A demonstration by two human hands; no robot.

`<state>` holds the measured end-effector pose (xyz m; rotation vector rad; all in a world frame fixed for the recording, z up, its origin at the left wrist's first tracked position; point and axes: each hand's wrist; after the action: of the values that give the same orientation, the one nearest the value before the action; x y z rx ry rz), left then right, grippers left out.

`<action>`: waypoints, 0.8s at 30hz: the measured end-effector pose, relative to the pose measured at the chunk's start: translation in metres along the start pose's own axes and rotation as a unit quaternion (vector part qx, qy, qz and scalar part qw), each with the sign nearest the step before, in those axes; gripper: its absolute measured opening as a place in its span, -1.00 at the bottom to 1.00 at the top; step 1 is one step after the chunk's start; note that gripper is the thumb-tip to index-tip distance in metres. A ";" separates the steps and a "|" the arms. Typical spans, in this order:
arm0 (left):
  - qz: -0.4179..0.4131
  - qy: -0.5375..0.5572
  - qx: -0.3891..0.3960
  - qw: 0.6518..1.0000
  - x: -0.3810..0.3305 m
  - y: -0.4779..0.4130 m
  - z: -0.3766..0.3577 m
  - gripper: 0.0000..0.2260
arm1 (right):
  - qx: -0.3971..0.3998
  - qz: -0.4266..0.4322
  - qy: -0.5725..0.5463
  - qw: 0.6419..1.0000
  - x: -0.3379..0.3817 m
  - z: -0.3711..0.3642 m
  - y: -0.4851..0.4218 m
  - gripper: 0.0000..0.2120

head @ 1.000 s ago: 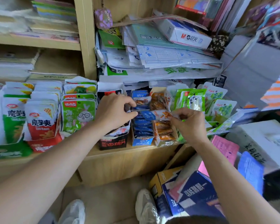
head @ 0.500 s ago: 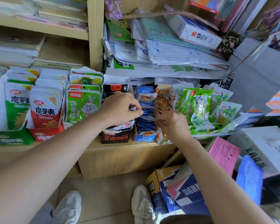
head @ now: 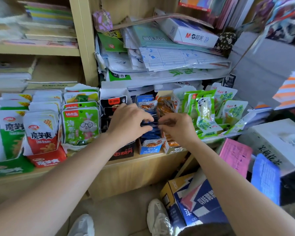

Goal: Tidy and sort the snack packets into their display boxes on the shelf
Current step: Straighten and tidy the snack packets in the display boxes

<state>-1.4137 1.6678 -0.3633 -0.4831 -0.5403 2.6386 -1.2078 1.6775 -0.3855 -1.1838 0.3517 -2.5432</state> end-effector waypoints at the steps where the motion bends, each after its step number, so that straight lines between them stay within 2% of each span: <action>1: -0.003 -0.024 0.000 1.000 -0.005 -0.003 -0.001 -0.81 | -0.005 -0.001 -0.003 1.000 0.000 0.000 0.002 -0.85; 5: 0.016 -0.117 -0.014 0.993 -0.011 -0.011 -0.006 -0.91 | 0.011 -0.013 -0.003 1.000 -0.004 0.003 0.013 -0.75; 7: 0.033 -0.160 -0.021 0.986 -0.009 -0.015 -0.006 -0.90 | 0.054 -0.004 0.000 0.999 -0.006 0.006 0.022 -0.72; 9: 0.046 -0.192 -0.010 0.980 -0.009 -0.020 -0.006 -0.89 | 0.108 0.034 0.024 0.993 -0.006 0.005 0.032 -0.78; 12: 0.055 -0.208 0.019 0.976 -0.011 -0.025 -0.011 -0.91 | 0.135 0.105 0.058 0.984 -0.008 0.001 0.042 -0.86; 14: 0.046 -0.181 0.023 0.982 -0.006 -0.025 -0.013 -0.92 | 0.146 0.112 0.094 0.978 -0.011 0.000 0.046 -0.79; 17: 0.015 -0.110 0.079 0.991 -0.001 -0.019 -0.009 -0.74 | 0.167 0.098 0.123 0.973 -0.016 0.001 0.053 -0.63; 20: -0.018 -0.139 0.142 0.980 -0.008 -0.013 -0.007 -0.49 | 0.138 0.115 0.148 0.973 -0.018 -0.003 0.058 -0.60; 24: -0.032 -0.160 0.142 0.976 -0.012 -0.015 -0.007 -0.49 | 0.097 0.144 0.188 0.967 -0.018 -0.010 0.060 -0.66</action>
<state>-1.3957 1.6770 -0.3604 0.0471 -0.2544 2.6841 -1.1934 1.6298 -0.4255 -0.5314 0.3237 -2.4626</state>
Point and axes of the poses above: each hand's wrist, its own y-axis away from the middle knuckle, its own z-axis out of the back of the hand, x = y × z, and after that the axes turned 2 degrees about z, right-handed
